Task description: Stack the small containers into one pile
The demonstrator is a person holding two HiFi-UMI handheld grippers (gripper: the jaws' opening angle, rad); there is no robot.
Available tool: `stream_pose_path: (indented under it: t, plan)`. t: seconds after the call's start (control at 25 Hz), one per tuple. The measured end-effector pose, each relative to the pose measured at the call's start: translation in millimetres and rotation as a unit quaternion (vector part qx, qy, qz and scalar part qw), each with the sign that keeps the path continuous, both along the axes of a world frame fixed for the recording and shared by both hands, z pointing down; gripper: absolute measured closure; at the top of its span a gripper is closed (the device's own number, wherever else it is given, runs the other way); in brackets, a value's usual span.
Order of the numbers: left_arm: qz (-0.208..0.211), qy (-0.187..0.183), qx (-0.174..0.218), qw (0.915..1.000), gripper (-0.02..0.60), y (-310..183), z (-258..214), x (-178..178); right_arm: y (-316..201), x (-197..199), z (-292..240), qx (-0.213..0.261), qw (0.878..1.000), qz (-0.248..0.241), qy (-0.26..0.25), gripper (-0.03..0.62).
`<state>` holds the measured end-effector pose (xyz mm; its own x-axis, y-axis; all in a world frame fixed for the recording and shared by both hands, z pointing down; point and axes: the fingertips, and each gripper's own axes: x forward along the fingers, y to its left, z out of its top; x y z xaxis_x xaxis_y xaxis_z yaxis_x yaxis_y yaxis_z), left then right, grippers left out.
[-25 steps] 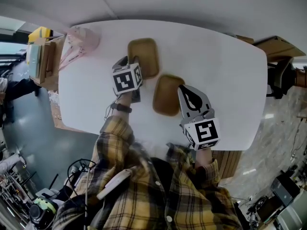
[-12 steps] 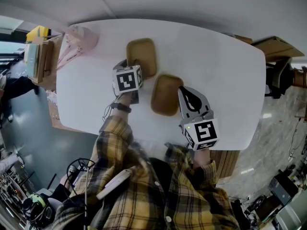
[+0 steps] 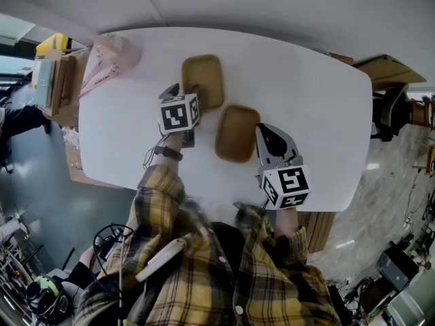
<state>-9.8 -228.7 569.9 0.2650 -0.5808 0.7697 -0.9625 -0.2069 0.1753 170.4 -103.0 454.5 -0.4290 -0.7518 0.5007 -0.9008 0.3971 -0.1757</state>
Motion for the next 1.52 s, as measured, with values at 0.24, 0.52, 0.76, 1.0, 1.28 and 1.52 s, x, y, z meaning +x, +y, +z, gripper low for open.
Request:
stream_pose_path:
  t: [0.24, 0.52, 0.76, 1.0, 1.28, 1.52]
  plan:
    - [-0.004, 0.045, 0.042, 0.9981, 0.365, 4.4, -35.1, -6.1, 2.1, 6.5, 4.1, -0.028, 0.999, 0.023, -0.002, 0.577]
    - [0.015, 0.092, 0.085, 0.9920, 0.365, 29.0, -73.8, 2.6, 3.9, 19.2, 4.9, -0.027, 0.997, 0.066, 0.013, 0.576]
    - [0.034, 0.102, 0.088, 0.9903, 0.367, 62.4, -78.0, -2.8, 14.8, 20.0, 22.4, -0.058, 0.995, 0.083, 0.010, 0.576]
    - [0.050, 0.119, 0.081, 0.9884, 0.384, 91.0, -73.5, -11.2, 29.9, 11.3, 49.9, -0.102, 0.991, 0.088, 0.016, 0.513]
    - [0.111, 0.126, 0.067, 0.9835, 0.471, 118.9, -69.6, 1.7, 33.8, 16.8, 77.7, -0.128, 0.984, 0.118, 0.040, 0.485]
    - [0.118, 0.123, 0.069, 0.9830, 0.543, 122.5, -67.7, -4.9, 37.2, 8.6, 98.3, -0.162, 0.978, 0.129, 0.026, 0.482]
